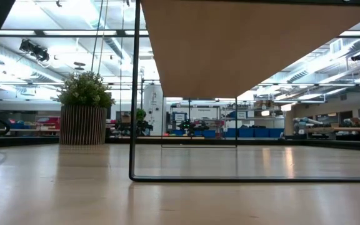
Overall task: Pick and place cans onto a shelf
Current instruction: Put the canned peas on the shelf
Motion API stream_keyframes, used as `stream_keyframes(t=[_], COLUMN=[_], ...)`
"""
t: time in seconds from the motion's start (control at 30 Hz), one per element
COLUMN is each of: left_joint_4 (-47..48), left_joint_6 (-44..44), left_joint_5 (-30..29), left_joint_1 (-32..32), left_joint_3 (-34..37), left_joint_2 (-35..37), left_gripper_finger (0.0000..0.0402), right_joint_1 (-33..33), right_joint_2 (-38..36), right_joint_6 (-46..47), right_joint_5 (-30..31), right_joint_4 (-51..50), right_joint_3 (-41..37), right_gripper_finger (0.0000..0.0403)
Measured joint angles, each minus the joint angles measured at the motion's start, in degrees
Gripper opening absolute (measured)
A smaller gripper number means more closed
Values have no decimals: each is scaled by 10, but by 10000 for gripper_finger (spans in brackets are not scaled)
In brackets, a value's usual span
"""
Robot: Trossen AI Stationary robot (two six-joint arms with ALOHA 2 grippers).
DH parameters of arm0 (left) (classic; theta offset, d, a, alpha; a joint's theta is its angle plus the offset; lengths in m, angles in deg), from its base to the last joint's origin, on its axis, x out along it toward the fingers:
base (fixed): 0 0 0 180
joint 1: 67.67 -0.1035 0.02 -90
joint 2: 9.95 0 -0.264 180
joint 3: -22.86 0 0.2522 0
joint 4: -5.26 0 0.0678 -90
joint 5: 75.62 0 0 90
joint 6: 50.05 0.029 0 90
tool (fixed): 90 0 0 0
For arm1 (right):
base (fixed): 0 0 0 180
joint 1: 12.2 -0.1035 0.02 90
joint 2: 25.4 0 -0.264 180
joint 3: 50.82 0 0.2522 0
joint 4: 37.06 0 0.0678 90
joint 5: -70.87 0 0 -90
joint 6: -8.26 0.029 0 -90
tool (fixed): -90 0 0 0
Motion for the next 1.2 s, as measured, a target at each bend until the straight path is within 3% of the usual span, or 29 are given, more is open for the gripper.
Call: stream_keyframes(t=[0.6,0.8,1.2], left_joint_4=[12,24,50], left_joint_6=[-18,-93,-131], left_joint_5=[1,2,23], left_joint_1=[-1,-1,2], left_joint_3=[0,0,0], left_joint_2=[0,0,2], left_gripper_finger=[316,316,316], right_joint_1=[0,0,0], right_joint_2=[1,1,1], right_joint_6=[-2,-2,-2], right_joint_5=[0,0,0], right_joint_4=[60,91,122], right_joint_3=[0,0,0], right_gripper_finger=[384,384,384])
